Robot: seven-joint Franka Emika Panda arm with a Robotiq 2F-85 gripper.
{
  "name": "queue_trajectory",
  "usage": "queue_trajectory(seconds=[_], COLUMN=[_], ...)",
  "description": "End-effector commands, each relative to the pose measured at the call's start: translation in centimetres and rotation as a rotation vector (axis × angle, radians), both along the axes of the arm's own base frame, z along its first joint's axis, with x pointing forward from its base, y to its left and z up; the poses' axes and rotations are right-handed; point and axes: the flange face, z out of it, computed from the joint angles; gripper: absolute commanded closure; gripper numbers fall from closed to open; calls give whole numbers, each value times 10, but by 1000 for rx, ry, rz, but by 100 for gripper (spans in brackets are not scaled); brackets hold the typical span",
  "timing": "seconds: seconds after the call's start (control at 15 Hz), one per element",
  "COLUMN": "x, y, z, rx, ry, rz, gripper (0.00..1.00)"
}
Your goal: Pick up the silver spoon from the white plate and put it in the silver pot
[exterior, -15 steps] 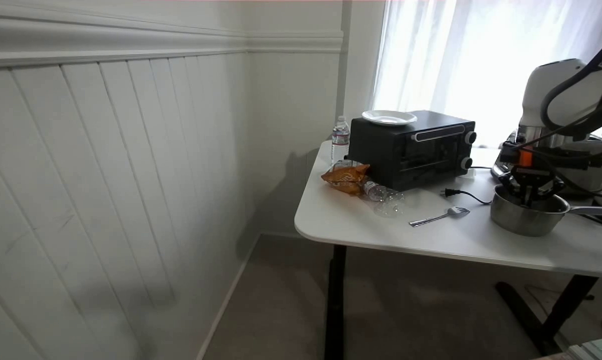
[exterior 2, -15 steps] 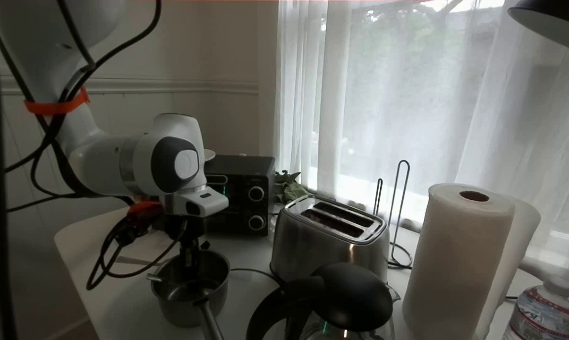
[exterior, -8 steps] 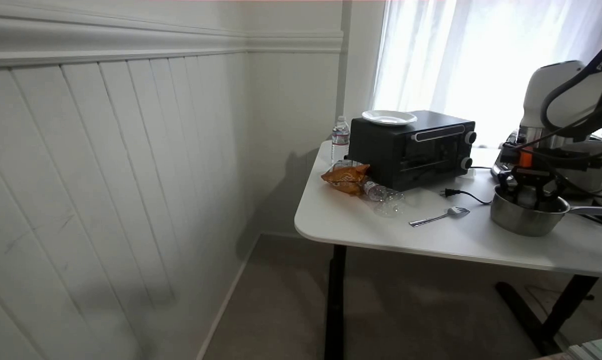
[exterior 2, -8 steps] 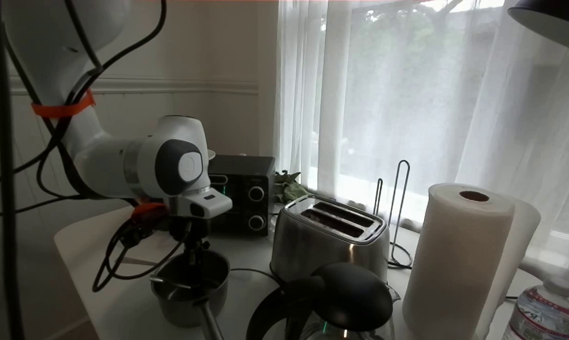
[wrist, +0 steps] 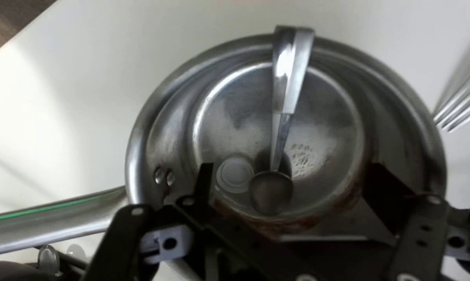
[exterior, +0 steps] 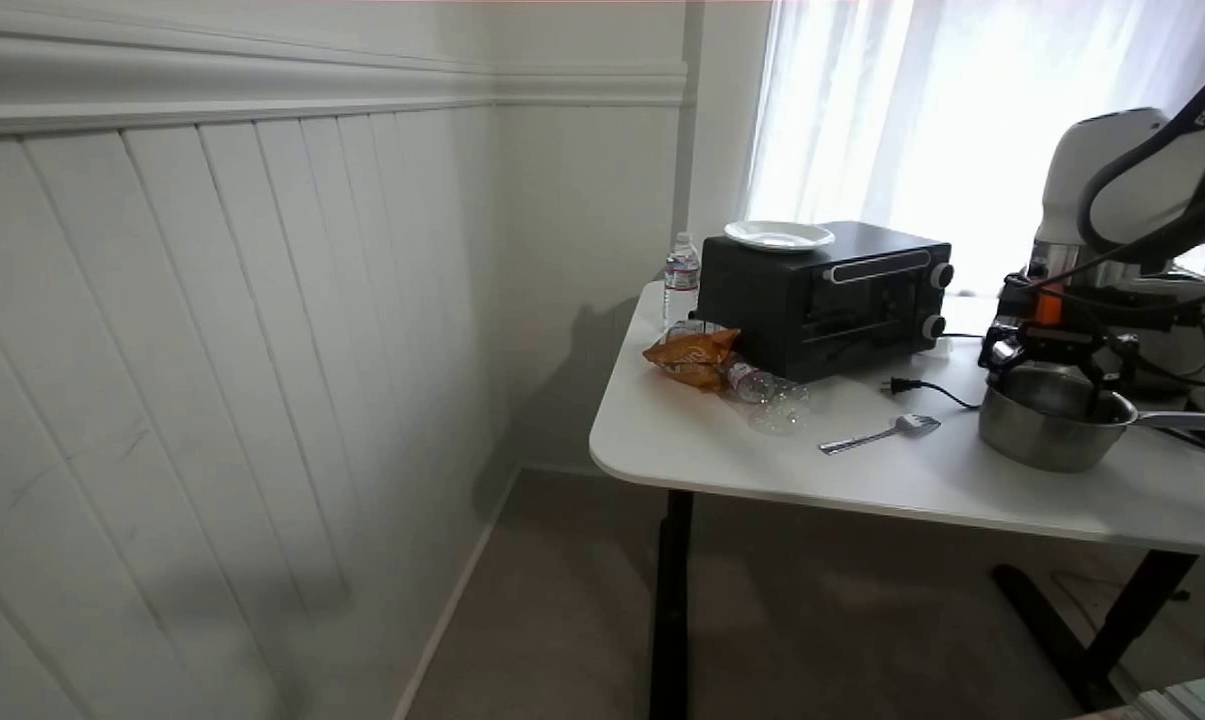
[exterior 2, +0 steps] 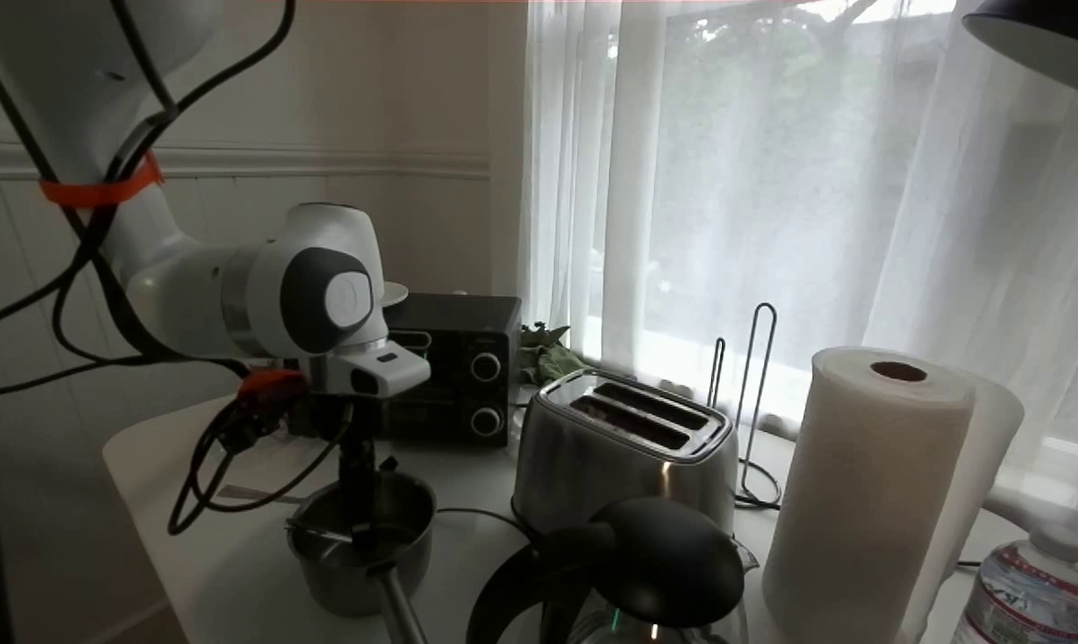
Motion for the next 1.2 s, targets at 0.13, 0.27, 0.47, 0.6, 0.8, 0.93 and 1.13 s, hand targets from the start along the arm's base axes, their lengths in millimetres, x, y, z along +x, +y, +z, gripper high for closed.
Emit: queue_trajectory(seconds=[0.13,0.27,0.47,0.6,0.8,0.93,1.13], x=[-9,-15,-29,-41,-60,-70,-79], y=[11,17,38,52,71,79,85], z=[57,76,105,125,154,172,191], rx=[11,31,56,85,99,101,88], ry=[-35,-12,13,46,86,98,105], rz=[46,136,248,329,423,465,524], gripper=[0,0,0,0,0,0,0])
